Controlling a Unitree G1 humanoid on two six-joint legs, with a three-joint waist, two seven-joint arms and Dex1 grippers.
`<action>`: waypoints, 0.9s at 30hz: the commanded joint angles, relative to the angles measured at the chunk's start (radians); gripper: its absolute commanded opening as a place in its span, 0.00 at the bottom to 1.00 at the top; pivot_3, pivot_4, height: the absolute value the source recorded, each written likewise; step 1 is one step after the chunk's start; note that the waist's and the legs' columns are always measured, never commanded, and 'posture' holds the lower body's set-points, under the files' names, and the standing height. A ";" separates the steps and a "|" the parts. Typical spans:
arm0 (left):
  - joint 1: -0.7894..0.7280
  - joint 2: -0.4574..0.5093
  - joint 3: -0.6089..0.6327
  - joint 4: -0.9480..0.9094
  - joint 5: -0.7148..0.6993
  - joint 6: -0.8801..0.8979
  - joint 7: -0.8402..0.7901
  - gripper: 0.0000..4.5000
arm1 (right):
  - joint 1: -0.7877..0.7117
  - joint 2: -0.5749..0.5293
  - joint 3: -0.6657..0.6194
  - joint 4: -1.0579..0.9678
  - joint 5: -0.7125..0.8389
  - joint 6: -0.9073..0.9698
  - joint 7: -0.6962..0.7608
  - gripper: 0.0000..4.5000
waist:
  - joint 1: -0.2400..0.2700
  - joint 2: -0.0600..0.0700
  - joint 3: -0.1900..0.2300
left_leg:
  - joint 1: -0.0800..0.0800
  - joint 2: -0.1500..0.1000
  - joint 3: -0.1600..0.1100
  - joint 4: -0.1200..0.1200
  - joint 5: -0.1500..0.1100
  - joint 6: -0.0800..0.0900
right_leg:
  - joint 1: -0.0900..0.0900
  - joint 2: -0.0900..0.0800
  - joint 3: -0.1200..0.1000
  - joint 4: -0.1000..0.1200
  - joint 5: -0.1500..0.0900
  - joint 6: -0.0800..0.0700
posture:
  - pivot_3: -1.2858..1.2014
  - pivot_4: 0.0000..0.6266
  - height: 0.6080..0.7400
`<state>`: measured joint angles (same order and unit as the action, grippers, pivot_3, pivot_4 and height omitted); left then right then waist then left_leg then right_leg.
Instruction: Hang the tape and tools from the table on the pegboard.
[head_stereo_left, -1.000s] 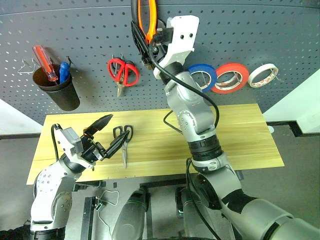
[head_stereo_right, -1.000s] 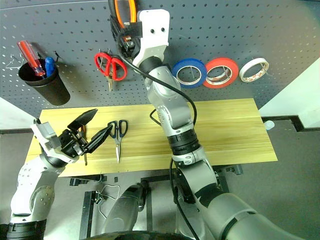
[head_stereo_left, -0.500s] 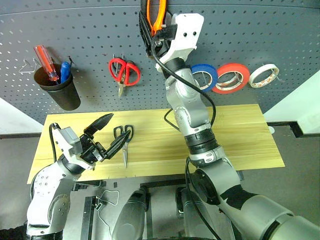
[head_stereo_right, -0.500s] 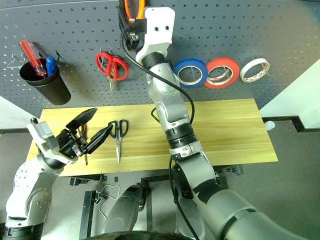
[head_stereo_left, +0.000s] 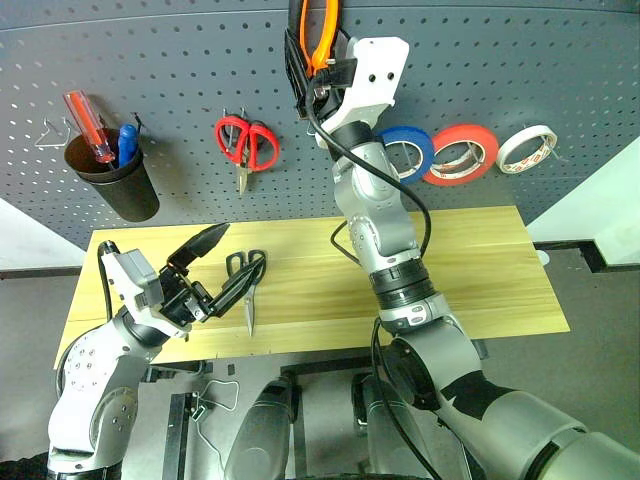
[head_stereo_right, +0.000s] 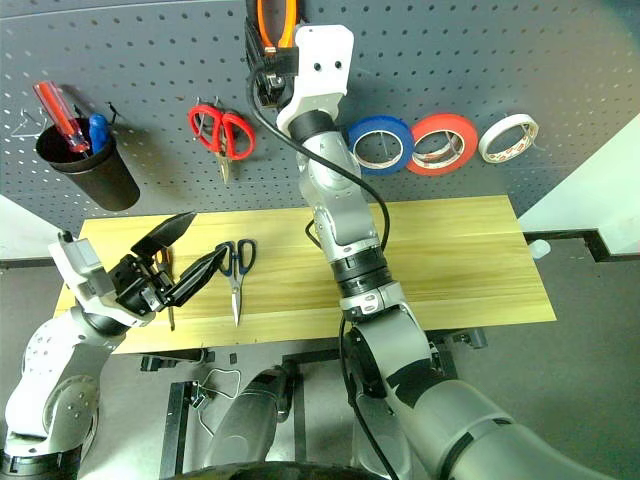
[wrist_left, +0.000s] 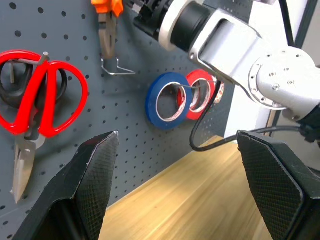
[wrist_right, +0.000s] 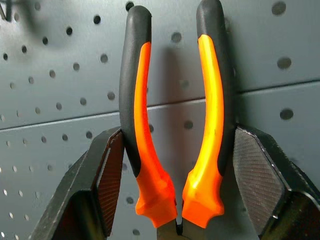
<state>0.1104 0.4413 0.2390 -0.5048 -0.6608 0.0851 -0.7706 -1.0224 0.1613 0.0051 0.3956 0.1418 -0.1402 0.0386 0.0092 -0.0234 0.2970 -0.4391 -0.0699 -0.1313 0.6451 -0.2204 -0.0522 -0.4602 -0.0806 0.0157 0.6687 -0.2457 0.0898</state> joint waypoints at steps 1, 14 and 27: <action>0.016 0.015 0.021 -0.063 -0.026 0.005 0.010 0.88 | 0.008 0.012 -0.004 -0.001 0.000 -0.016 0.002 0.63 | 0.000 0.001 0.001 | 0.000 0.000 0.000 0.000 0.000 0.000 | 0.000 0.000 0.000 0.000 0.000 0.000 | 0.59 0.54 0.78; 0.017 0.027 0.017 -0.070 -0.039 0.021 0.019 0.88 | 0.037 -0.006 -0.010 -0.008 -0.016 -0.004 -0.014 0.63 | 0.001 0.005 0.004 | 0.000 0.000 0.000 0.000 0.000 0.000 | 0.001 0.000 0.000 0.000 -0.002 -0.003 | 0.59 0.55 0.78; 0.005 0.027 0.012 -0.056 -0.035 0.023 0.008 0.88 | 0.022 -0.040 -0.012 -0.121 -0.025 0.035 -0.024 0.63 | 0.003 0.006 0.007 | 0.000 0.000 -0.001 0.000 0.000 0.001 | 0.001 0.000 0.000 -0.002 -0.002 -0.003 | 0.59 0.54 0.78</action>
<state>0.1126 0.4603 0.2475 -0.5473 -0.6873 0.1093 -0.7594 -0.9838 0.1306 0.0093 0.3483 0.1226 -0.1044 0.0322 0.0125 -0.0177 0.3037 -0.4397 -0.0700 -0.1324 0.6447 -0.2201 -0.0515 -0.4595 -0.0810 0.0153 0.6662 -0.2478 0.0868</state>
